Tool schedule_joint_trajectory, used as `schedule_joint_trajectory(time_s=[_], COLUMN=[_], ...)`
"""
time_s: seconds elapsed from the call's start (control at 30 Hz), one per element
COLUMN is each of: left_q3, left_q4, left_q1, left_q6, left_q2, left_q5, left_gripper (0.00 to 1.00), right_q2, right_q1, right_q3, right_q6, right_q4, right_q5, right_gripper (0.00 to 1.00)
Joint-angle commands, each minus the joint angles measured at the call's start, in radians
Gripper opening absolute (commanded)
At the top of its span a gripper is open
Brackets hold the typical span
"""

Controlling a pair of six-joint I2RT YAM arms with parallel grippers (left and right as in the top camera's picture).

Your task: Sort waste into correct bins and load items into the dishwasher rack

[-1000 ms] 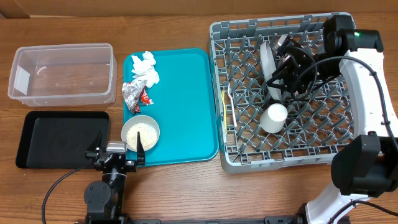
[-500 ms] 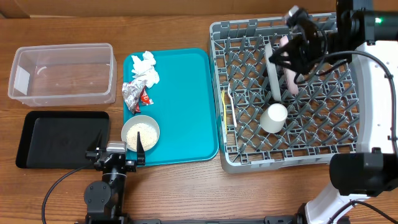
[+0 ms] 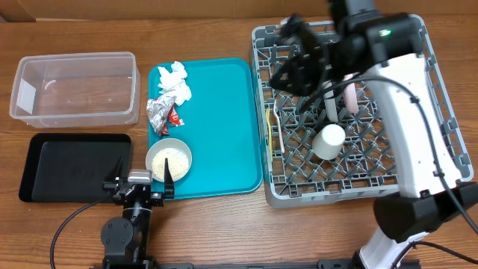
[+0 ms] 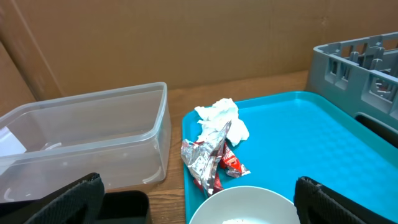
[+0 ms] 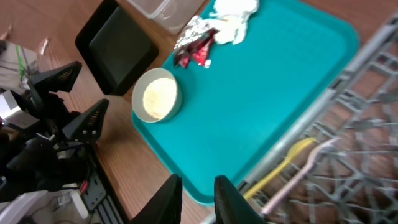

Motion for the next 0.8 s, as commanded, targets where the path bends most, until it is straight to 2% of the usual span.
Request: schedule_joint_trajectory(time_s=[0.0,0.1,0.2,0.23,0.27,0.3,0.43,0.57,0.77], left_q3=[-0.003,-0.003,-0.003,-0.003,-0.003,-0.003,-0.003,-0.003,-0.003], left_q4=[-0.001,-0.001,-0.001,-0.001,-0.001,-0.001,-0.001,-0.001,-0.001], left_q1=[0.005,0.005,0.005,0.005,0.005,0.005,0.005,0.005,0.005], left_q6=[-0.017,-0.017,-0.017,-0.017,-0.017,-0.017,-0.017,-0.017,-0.017], left_q2=[-0.003,-0.003,-0.003,-0.003,-0.003,-0.003,-0.003,-0.003,-0.003], left_q5=[-0.003,-0.003,-0.003,-0.003,-0.003,-0.003,-0.003,-0.003,-0.003], left_gripper=[1.00,1.00,1.00,1.00,1.00,1.00,1.00,1.00,1.00], right_q2=[-0.006,-0.006,-0.011,-0.014,-0.018,-0.026,-0.074,-0.168,-0.368], right_q1=[0.069,0.119,0.137,0.137,0.129,0.120,0.067,0.016,-0.006], right_q3=[0.018,0.018,0.023,0.036,0.054,0.079,0.213,0.338,0.367], right_q6=[0.140,0.177,0.240,0.256,0.260,0.264,0.276,0.344,0.364], right_q4=[0.022,0.029,0.031,0.027,0.019,0.006,-0.051,-0.088,-0.128], right_q5=[0.114,0.161,0.207,0.208,0.207,0.207,0.221,0.327,0.423], right_gripper=[0.21,0.26,0.27,0.33,0.62,1.00,1.00,1.00,1.00])
